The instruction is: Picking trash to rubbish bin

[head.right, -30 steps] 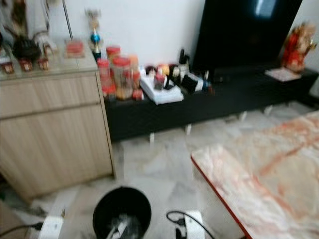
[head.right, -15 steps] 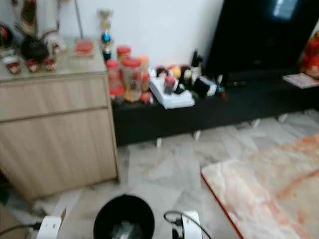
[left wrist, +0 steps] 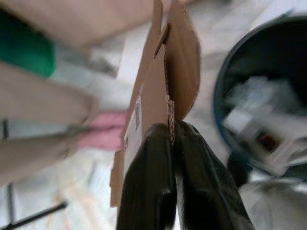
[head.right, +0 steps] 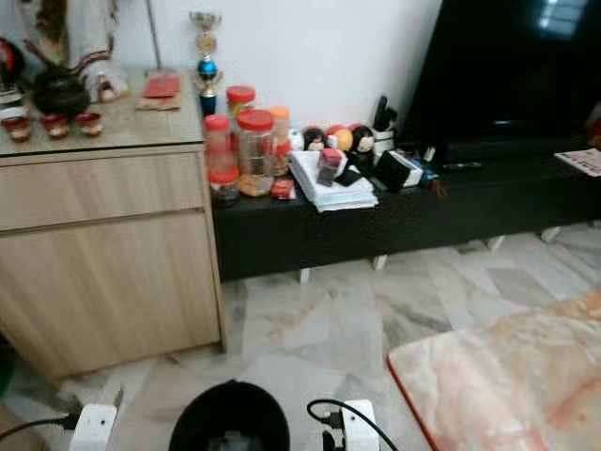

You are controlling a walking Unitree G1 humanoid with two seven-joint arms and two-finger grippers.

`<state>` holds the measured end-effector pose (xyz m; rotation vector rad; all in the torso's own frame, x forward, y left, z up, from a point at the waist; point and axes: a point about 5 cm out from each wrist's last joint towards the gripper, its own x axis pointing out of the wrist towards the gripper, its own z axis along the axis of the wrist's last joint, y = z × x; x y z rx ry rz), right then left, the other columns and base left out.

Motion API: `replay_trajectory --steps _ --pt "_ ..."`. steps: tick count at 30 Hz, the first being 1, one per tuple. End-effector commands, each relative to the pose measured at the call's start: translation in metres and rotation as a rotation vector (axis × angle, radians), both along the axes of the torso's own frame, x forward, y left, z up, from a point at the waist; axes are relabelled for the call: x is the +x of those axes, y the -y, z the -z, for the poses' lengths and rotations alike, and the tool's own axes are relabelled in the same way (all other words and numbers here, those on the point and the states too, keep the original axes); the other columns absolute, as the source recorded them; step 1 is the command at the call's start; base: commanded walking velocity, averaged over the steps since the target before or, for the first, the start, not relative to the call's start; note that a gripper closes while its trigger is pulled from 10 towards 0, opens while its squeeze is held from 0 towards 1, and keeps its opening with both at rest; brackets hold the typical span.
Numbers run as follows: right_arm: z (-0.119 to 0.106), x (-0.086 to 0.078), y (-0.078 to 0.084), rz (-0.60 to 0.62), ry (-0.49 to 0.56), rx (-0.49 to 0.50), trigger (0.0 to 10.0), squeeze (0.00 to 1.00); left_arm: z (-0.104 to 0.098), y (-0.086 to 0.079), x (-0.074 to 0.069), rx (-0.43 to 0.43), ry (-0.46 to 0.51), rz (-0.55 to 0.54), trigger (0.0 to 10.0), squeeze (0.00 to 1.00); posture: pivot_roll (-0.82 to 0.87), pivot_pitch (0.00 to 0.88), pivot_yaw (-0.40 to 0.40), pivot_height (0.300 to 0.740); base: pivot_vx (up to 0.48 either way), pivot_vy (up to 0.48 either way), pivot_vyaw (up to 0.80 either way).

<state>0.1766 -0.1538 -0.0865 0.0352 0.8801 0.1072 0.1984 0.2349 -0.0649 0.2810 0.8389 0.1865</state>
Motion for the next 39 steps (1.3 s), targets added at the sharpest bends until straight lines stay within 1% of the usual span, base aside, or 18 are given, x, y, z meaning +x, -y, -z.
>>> replay_trajectory --steps 1,7,10,11,12,14,17,18,19,21,24,25,29,31,35,36,37,39 --pt "-0.003 0.005 0.002 0.023 0.022 0.014 10.0 0.0 -0.002 0.002 0.004 0.014 0.019 0.05 10.0 0.0 0.15 0.009 -0.067 0.74 0.0 0.0 0.0" --pt "-0.004 0.007 0.002 0.015 0.039 0.017 10.0 0.0 -0.011 0.005 0.018 0.027 0.075 0.093 10.0 0.0 0.14 0.012 -0.064 0.74 0.0 0.0 0.0" --pt "-0.007 0.012 0.0 -0.038 0.051 0.035 10.0 0.0 -0.026 0.011 0.04 0.011 0.177 0.125 10.0 0.0 0.13 0.009 -0.062 0.74 0.0 0.0 0.0" --pt "-0.008 0.013 -0.005 -0.083 0.063 0.07 10.0 0.0 -0.033 0.015 0.051 -0.005 0.218 0.141 10.0 0.0 0.13 0.009 -0.062 0.74 0.0 0.0 0.0" --pt "-0.009 0.014 -0.007 -0.099 0.067 0.085 10.0 0.0 -0.036 0.017 0.055 -0.01 0.234 0.149 10.0 0.0 0.13 0.009 -0.062 0.74 0.0 0.0 0.0" --pt "-0.013 0.019 -0.011 -0.138 0.092 0.117 10.0 0.0 -0.048 0.025 0.07 -0.04 0.3 0.187 10.0 0.0 0.13 0.007 -0.063 0.74 0.0 0.0 0.0" --pt "-0.017 0.026 -0.011 -0.169 0.117 0.128 10.0 0.0 -0.063 0.036 0.087 -0.055 0.375 0.233 10.0 0.0 0.13 0.004 -0.064 0.74 0.0 0.0 0.0" --pt "-0.018 0.027 -0.011 -0.175 0.119 0.129 10.0 0.0 -0.065 0.037 0.089 -0.055 0.386 0.239 10.0 0.0 0.12 0.001 -0.063 0.74 0.0 0.0 0.0" --pt "-0.02 0.029 -0.014 -0.191 0.115 0.182 10.0 0.0 -0.072 0.044 0.097 -0.078 0.423 0.259 10.0 0.0 0.12 0.0 -0.062 0.74 0.0 0.0 0.0" --pt "-0.023 0.033 -0.019 -0.241 0.124 0.237 10.0 0.0 -0.08 0.052 0.105 -0.116 0.462 0.266 10.0 0.0 0.11 0.0 -0.061 0.74 0.0 0.0 0.0" --pt "-0.026 0.035 -0.023 -0.274 0.128 0.276 10.0 0.0 -0.086 0.059 0.111 -0.154 0.493 0.274 10.0 0.0 0.1 0.002 -0.061 0.74 0.0 0.0 0.0" --pt "-0.027 0.036 -0.025 -0.334 0.127 0.268 10.0 0.0 -0.09 0.068 0.115 -0.185 0.513 0.304 10.0 0.0 0.1 0.002 -0.061 0.74 0.0 0.0 0.0" --pt "-0.033 0.041 -0.031 -0.391 0.158 0.296 10.0 0.0 -0.094 0.091 0.119 -0.28 0.522 0.375 10.0 0.0 0.1 0.009 -0.068 0.74 0.0 0.0 0.0" --pt "-0.036 0.046 -0.033 -0.383 0.176 0.321 10.0 0.0 -0.088 0.104 0.115 -0.338 0.485 0.409 10.0 0.0 0.1 0.018 -0.07 0.74 0.0 0.0 0.0" --pt "-0.037 0.047 -0.034 -0.383 0.174 0.308 10.0 0.0 -0.082 0.111 0.111 -0.355 0.439 0.434 10.0 0.0 0.1 0.018 -0.07 0.74 0.0 0.0 0.0" --pt "-0.037 0.047 -0.035 -0.395 0.174 0.307 10.0 0.0 -0.077 0.119 0.106 -0.407 0.408 0.471 10.0 0.0 0.1 0.018 -0.07 0.74 0.0 0.0 0.0" --pt "-0.037 0.047 -0.035 -0.399 0.174 0.305 10.0 0.0 -0.075 0.124 0.103 -0.434 0.39 0.499 10.0 0.0 0.1 0.018 -0.07 0.74 0.0 0.0 0.0" --pt "-0.037 0.047 -0.035 -0.4 0.174 0.306 10.0 0.0 -0.074 0.125 0.102 -0.439 0.386 0.506 10.0 0.0 0.1 0.018 -0.07 0.74 0.0 0.0 0.0"
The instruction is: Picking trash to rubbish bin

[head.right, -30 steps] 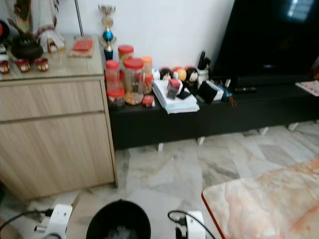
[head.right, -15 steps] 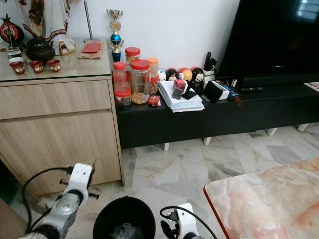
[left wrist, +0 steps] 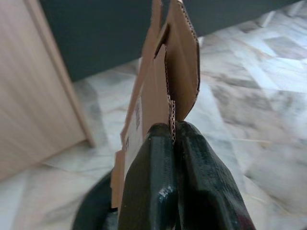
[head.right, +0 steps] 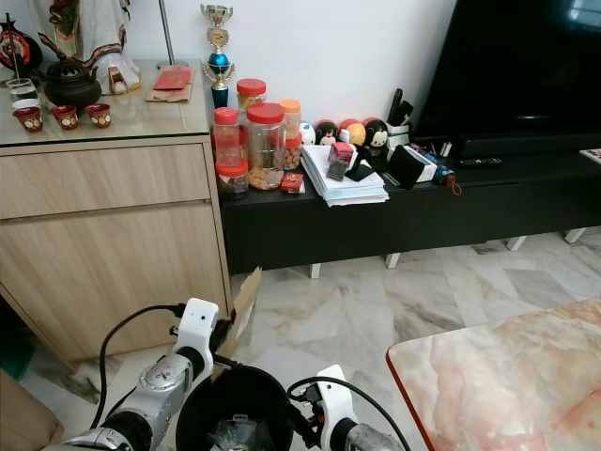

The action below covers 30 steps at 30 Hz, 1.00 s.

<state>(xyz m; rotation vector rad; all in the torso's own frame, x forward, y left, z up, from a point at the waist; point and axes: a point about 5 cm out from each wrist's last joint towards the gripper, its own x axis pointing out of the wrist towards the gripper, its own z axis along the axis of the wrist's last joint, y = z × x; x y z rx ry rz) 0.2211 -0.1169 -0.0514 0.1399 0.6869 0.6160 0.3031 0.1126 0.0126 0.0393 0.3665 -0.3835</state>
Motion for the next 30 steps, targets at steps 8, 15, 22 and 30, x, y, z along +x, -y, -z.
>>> replay_trajectory --steps 8,15,22,30 --pt "-0.0047 0.0071 -0.0022 -0.007 0.025 -0.015 10.0 0.0 0.012 -0.0015 -0.0105 -0.035 -0.09 0.051 10.0 0.0 0.11 0.036 -0.059 0.74 0.0 0.0 0.0" --pt "-0.0067 0.0105 -0.0035 -0.001 0.037 -0.02 10.0 0.0 0.013 -0.0035 -0.0115 -0.028 -0.097 0.065 10.0 0.0 0.11 0.037 -0.056 0.74 0.0 0.0 0.0" --pt "-0.0067 0.0121 0.0021 0.036 0.046 -0.045 10.0 0.0 0.0113 -0.007 -0.0101 -0.014 -0.087 0.077 10.0 1.0 0.12 0.041 -0.056 0.74 0.0 0.0 0.0" --pt "-0.0068 0.0127 0.0028 0.048 0.05 -0.049 10.0 0.0 0.0106 -0.0085 -0.0099 -0.005 -0.083 0.095 10.0 1.0 0.12 0.042 -0.055 0.74 0.0 0.0 0.0"
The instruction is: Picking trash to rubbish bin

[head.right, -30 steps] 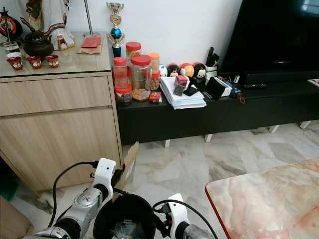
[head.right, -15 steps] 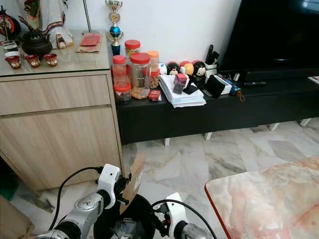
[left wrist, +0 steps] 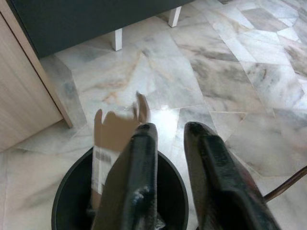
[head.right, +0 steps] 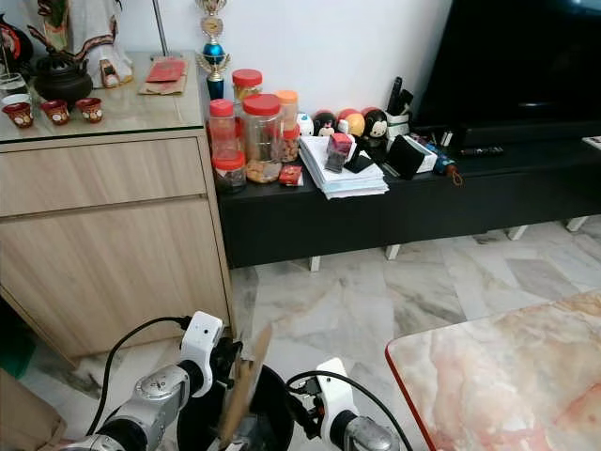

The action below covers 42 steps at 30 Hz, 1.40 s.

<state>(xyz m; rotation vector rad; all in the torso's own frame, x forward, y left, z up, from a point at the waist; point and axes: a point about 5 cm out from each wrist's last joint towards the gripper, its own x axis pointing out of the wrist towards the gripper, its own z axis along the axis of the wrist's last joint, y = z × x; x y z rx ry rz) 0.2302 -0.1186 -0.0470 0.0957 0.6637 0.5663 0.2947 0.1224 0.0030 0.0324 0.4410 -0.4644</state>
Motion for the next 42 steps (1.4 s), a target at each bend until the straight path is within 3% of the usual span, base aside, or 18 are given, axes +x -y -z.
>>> replay_trajectory --steps 1,12,13,14,15,23,24,25,28,31,34,35,36,37,42 --pt "-0.002 0.004 0.001 0.014 0.014 -0.001 10.0 0.0 0.001 0.001 -0.001 0.001 -0.004 0.018 10.0 1.0 0.12 0.042 -0.055 0.74 0.0 0.0 0.0" --pt "0.0 0.001 0.0 0.031 0.006 -0.005 10.0 0.0 -0.002 0.002 0.001 0.012 0.012 0.036 10.0 1.0 0.12 0.04 -0.055 0.74 0.0 0.0 0.0" --pt "0.001 0.0 0.001 0.037 0.001 -0.014 10.0 0.0 -0.002 0.0 0.001 0.028 0.018 0.029 10.0 0.13 0.12 0.033 -0.049 0.74 0.0 0.0 0.0" --pt "0.001 0.0 0.001 0.037 0.001 -0.014 10.0 0.0 -0.002 0.0 0.001 0.028 0.018 0.029 10.0 0.13 0.12 0.033 -0.049 0.74 0.0 0.0 0.0" --pt "0.002 -0.001 0.002 0.049 -0.005 -0.028 10.0 0.0 -0.002 -0.003 0.002 0.044 0.02 0.013 10.0 0.0 0.12 0.033 -0.049 0.74 0.0 0.0 0.0" --pt "0.006 -0.003 0.013 0.161 -0.006 -0.085 10.0 0.0 0.008 -0.043 -0.004 0.201 -0.005 -0.167 10.0 0.0 0.12 0.015 -0.041 0.74 0.0 0.0 0.0" --pt "0.01 -0.006 0.017 0.198 -0.031 -0.109 10.0 0.0 0.017 -0.061 -0.014 0.281 -0.049 -0.239 10.0 0.0 0.12 0.015 -0.041 0.74 0.0 0.0 0.0" --pt "0.013 -0.01 0.019 0.199 -0.047 -0.119 10.0 0.0 0.024 -0.071 -0.023 0.305 -0.09 -0.285 10.0 0.0 0.12 0.015 -0.041 0.74 0.0 0.0 0.0" --pt "0.019 -0.019 0.021 0.21 -0.085 -0.134 10.0 0.0 0.039 -0.091 -0.045 0.382 -0.171 -0.349 10.0 0.0 0.13 0.008 -0.039 0.74 0.0 0.0 0.0" --pt "0.03 -0.035 0.033 0.276 -0.152 -0.215 10.0 0.0 0.057 -0.112 -0.077 0.42 -0.273 -0.432 10.0 0.0 0.13 0.0 -0.041 0.74 0.0 0.0 0.0" --pt "0.033 -0.041 0.038 0.3 -0.175 -0.251 10.0 0.0 0.063 -0.118 -0.089 0.433 -0.311 -0.46 10.0 0.0 0.13 0.0 -0.041 0.74 0.0 0.0 0.0" --pt "0.039 -0.052 0.042 0.307 -0.211 -0.289 10.0 0.0 0.074 -0.124 -0.114 0.455 -0.389 -0.491 10.0 0.0 0.13 0.0 -0.043 0.74 0.0 0.0 0.0" --pt "0.039 -0.052 0.042 0.307 -0.211 -0.289 10.0 0.0 0.074 -0.124 -0.114 0.455 -0.389 -0.491 10.0 0.0 0.13 0.0 -0.043 0.74 0.0 0.0 0.0" --pt "0.042 -0.059 0.043 0.31 -0.229 -0.303 10.0 0.0 0.081 -0.127 -0.129 0.466 -0.434 -0.505 10.0 0.0 0.13 0.0 -0.043 0.74 0.0 0.0 0.0" --pt "0.045 -0.065 0.045 0.326 -0.249 -0.308 10.0 0.0 0.086 -0.124 -0.139 0.469 -0.46 -0.512 10.0 0.0 0.13 0.0 -0.049 0.74 0.0 0.0 0.0"
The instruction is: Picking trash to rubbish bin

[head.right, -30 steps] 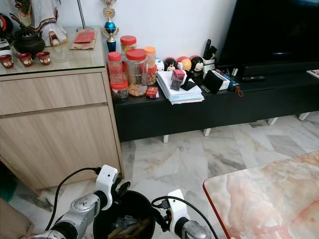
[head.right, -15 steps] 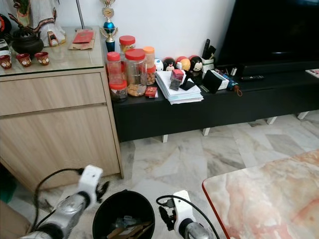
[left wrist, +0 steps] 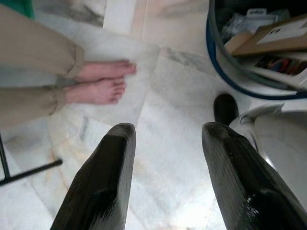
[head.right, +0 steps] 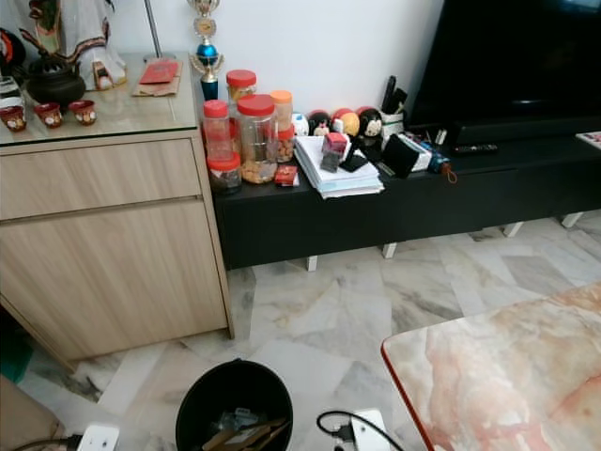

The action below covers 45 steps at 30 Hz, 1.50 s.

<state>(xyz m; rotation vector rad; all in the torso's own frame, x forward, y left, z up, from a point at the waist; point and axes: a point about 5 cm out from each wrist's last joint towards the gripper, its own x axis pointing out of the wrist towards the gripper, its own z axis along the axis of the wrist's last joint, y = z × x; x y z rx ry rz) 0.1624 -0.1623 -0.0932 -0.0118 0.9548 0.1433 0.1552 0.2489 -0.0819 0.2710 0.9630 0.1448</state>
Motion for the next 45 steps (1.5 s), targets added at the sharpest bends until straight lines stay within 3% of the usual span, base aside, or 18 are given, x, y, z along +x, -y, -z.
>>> replay_trajectory --steps 1,13,45 --pt "-0.001 0.002 0.001 0.007 0.003 -0.007 10.0 0.0 0.001 0.004 0.001 -0.005 -0.007 -0.013 10.0 0.0 0.13 0.0 -0.049 0.74 0.0 0.0 0.0" --pt "-0.001 0.004 0.001 0.018 0.002 -0.011 10.0 0.0 -0.004 0.009 0.017 -0.009 0.027 -0.005 10.0 0.0 0.13 0.0 -0.057 0.74 -0.095 0.0 0.0" --pt "-0.002 0.005 0.001 0.038 0.012 -0.014 10.0 0.0 -0.004 0.013 0.019 -0.013 0.039 -0.008 10.0 0.0 0.13 0.012 -0.06 0.74 -0.323 0.0 0.0"
